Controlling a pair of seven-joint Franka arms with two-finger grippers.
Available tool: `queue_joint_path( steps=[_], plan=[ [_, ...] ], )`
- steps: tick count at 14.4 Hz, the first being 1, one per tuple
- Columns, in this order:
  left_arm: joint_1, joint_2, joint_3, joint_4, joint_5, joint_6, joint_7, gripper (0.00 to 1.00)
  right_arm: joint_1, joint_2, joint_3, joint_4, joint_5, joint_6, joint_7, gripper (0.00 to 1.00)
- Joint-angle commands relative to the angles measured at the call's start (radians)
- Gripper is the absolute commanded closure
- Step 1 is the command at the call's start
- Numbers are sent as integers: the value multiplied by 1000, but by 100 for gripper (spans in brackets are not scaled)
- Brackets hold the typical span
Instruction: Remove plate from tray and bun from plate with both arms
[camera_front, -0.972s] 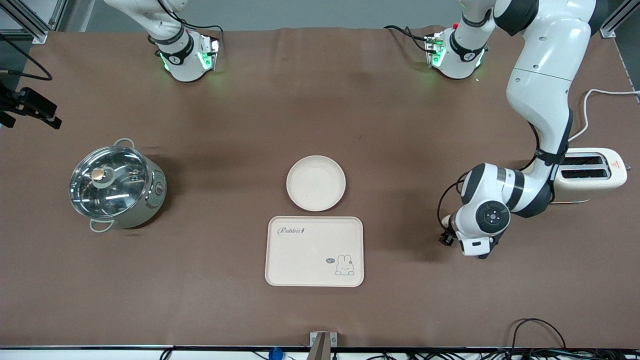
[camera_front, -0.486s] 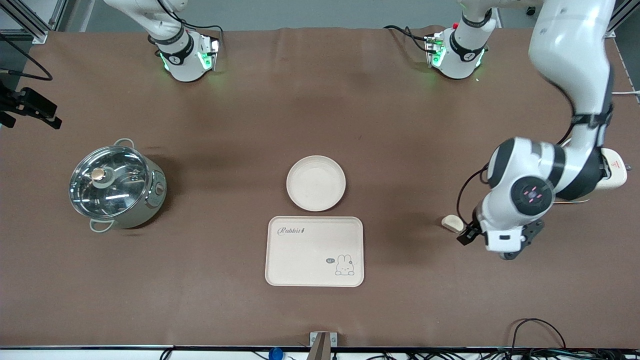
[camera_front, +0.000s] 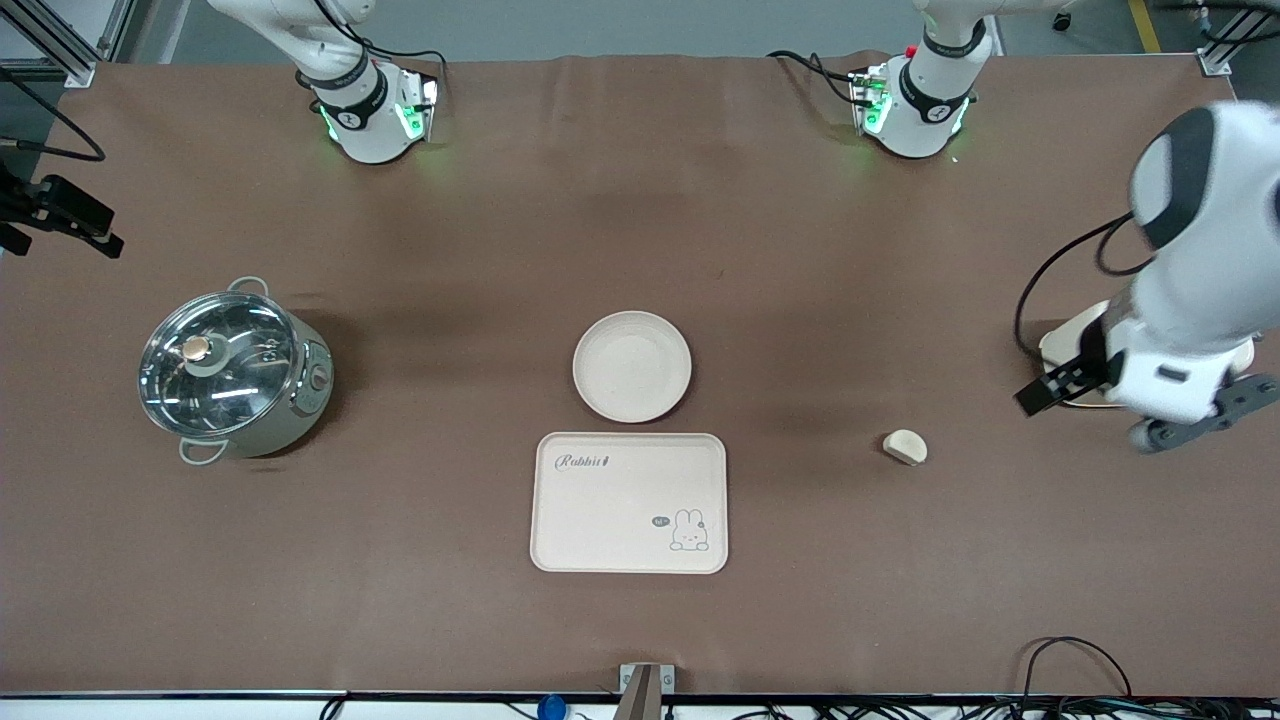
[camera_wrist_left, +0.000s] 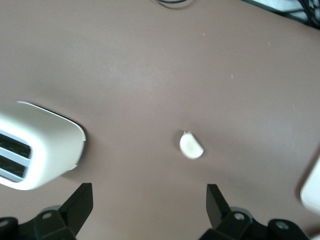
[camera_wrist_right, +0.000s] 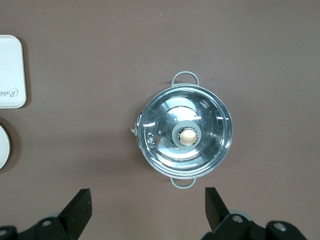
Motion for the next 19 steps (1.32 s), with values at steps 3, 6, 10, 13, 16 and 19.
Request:
queue_joint_path(
  steps=[3, 6, 10, 13, 16, 19],
  plan=[
    [41, -155, 4, -25, -42, -127, 256, 0, 3, -8, -4, -9, -3, 2, 11, 0],
    [29, -224, 68, -31, -117, -172, 362, 0, 2, -6, -5, -9, -3, 2, 11, 0],
    [-41, -312, 143, -88, -136, -256, 408, 0, 0, -6, -7, -9, -2, 2, 11, 0],
    [-35, -353, 139, -127, -132, -276, 462, 0, 0, -6, -7, -9, -2, 2, 11, 0],
    [-37, -340, 140, -96, -128, -287, 506, 0, -1, -6, -7, -11, -2, 4, 11, 0],
    [-41, -338, 133, -93, -126, -293, 500, 0, -1, -6, -8, -11, -2, 5, 11, 0]
  ],
)
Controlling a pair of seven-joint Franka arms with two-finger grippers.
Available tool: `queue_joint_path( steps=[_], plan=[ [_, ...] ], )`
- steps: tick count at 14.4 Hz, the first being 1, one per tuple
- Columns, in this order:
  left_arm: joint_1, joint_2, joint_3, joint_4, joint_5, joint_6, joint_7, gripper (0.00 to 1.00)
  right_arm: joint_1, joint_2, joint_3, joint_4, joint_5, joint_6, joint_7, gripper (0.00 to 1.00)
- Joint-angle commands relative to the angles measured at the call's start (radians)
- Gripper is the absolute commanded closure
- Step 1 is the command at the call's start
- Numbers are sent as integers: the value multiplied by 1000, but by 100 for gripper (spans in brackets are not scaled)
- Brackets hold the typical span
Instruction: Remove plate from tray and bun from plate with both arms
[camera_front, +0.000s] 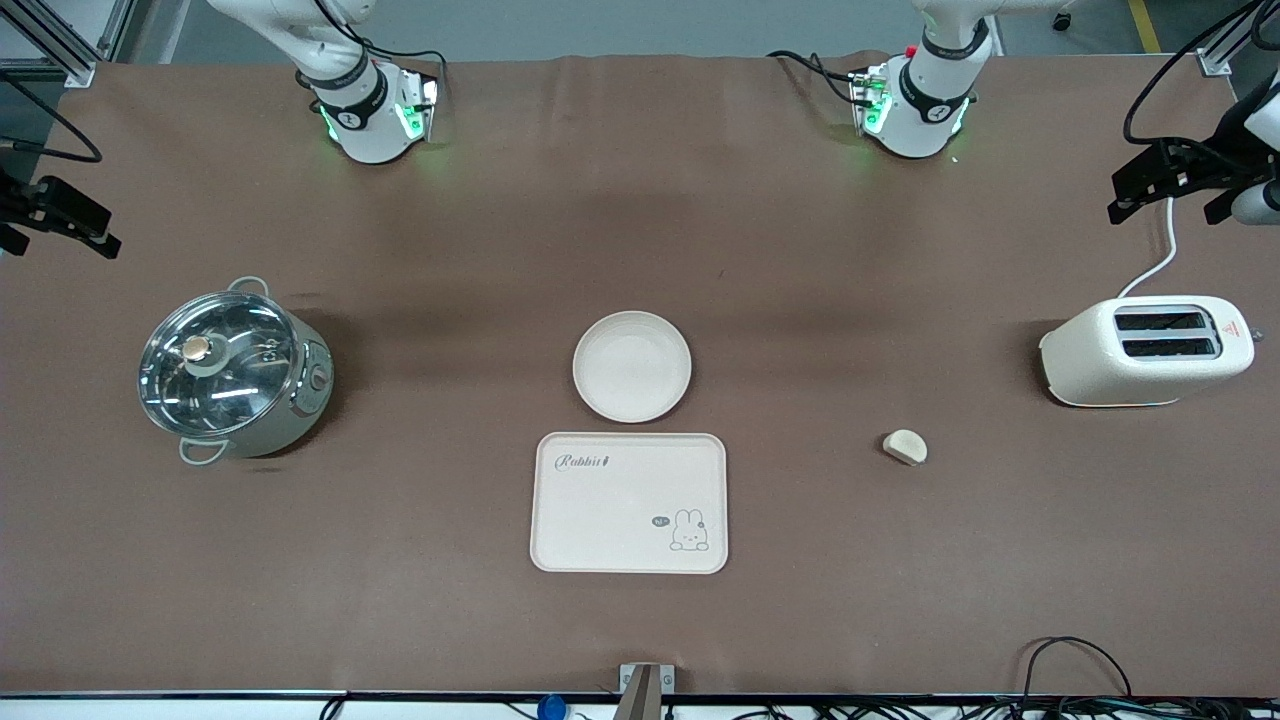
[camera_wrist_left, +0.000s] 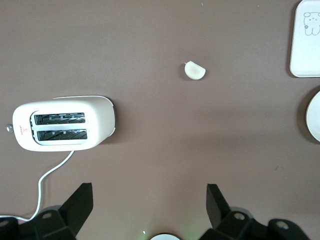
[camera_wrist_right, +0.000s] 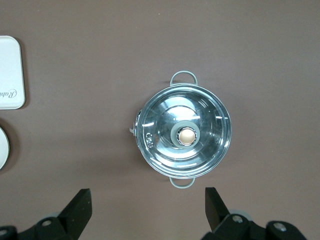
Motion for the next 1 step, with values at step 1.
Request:
queue_joint_path(
  steps=[1],
  plan=[
    [-10, -8, 1, 4, -2, -18, 17, 0, -1, -7, -2, -8, -2, 4, 11, 0]
  ],
)
